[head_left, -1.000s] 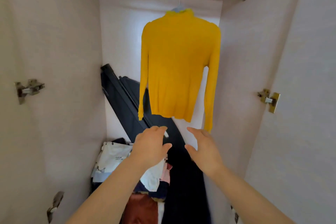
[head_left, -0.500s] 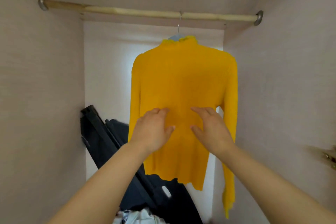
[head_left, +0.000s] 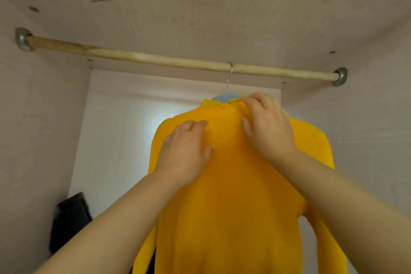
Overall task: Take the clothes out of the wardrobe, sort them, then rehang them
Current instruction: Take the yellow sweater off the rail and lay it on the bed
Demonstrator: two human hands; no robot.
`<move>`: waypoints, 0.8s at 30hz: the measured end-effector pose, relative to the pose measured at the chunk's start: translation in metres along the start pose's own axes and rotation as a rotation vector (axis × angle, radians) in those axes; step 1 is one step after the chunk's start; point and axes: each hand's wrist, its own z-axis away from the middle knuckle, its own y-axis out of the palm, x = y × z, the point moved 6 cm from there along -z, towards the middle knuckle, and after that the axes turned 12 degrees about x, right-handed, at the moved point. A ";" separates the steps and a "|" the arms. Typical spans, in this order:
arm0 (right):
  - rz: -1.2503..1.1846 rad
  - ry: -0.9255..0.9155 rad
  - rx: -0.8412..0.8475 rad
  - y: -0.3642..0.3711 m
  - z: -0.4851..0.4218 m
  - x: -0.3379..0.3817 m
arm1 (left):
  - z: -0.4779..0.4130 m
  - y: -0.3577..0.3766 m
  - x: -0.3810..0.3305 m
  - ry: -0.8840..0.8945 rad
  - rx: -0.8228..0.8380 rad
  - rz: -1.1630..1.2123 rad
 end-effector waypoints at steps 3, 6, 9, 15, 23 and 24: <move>0.017 0.049 0.084 0.012 -0.027 -0.015 | -0.015 -0.007 0.005 -0.010 -0.026 0.001; 0.045 0.086 0.174 0.029 -0.035 -0.025 | -0.026 -0.008 0.011 -0.006 -0.041 -0.045; -0.003 0.097 0.146 0.041 -0.039 -0.035 | -0.031 -0.005 0.024 -0.039 -0.049 -0.051; -0.195 0.070 -0.008 0.037 -0.058 -0.031 | -0.041 -0.021 0.036 -0.034 -0.138 -0.074; -0.504 -0.032 -0.052 0.042 -0.050 0.016 | -0.017 -0.058 0.063 -0.150 -0.301 -0.156; -0.553 -0.038 -0.038 0.050 -0.039 0.025 | -0.006 -0.055 0.071 -0.166 -0.285 -0.177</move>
